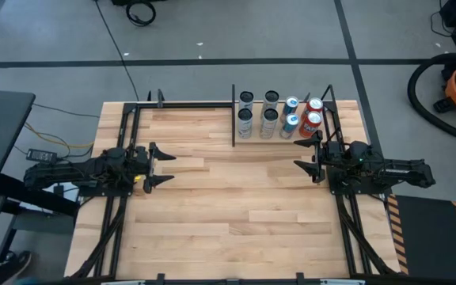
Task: Place canned beverage on shelf
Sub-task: Return to Home Position
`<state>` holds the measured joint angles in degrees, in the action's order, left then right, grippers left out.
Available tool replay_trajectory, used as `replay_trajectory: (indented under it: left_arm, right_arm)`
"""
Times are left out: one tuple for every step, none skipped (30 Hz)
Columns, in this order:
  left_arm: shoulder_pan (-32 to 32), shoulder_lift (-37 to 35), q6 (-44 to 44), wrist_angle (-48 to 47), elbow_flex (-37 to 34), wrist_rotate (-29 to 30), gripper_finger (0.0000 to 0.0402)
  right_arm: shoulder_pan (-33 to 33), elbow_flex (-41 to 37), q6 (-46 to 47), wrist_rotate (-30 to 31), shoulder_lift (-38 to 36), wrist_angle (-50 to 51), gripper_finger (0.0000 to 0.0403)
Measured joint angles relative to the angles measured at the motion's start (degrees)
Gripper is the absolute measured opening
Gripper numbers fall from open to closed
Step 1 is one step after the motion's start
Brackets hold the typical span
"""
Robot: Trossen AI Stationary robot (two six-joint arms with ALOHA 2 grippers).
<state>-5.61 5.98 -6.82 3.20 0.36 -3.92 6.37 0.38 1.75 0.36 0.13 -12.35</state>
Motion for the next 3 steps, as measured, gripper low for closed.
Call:
replay_trajectory:
  left_arm:
    - [-0.02,0.00,-0.01,0.00,0.00,0.02,0.0353]
    - [0.00,0.00,0.01,0.00,0.00,0.00,0.0353]
    - [-0.02,0.02,0.03,0.00,0.00,0.00,0.0353]
  right_arm:
    - [0.00,0.00,0.01,0.00,0.00,0.01,0.0359]
    - [0.00,0.00,0.01,0.00,-0.01,-0.01,0.0359]
    - [0.02,0.00,0.01,0.00,-0.01,-0.01,0.0359]
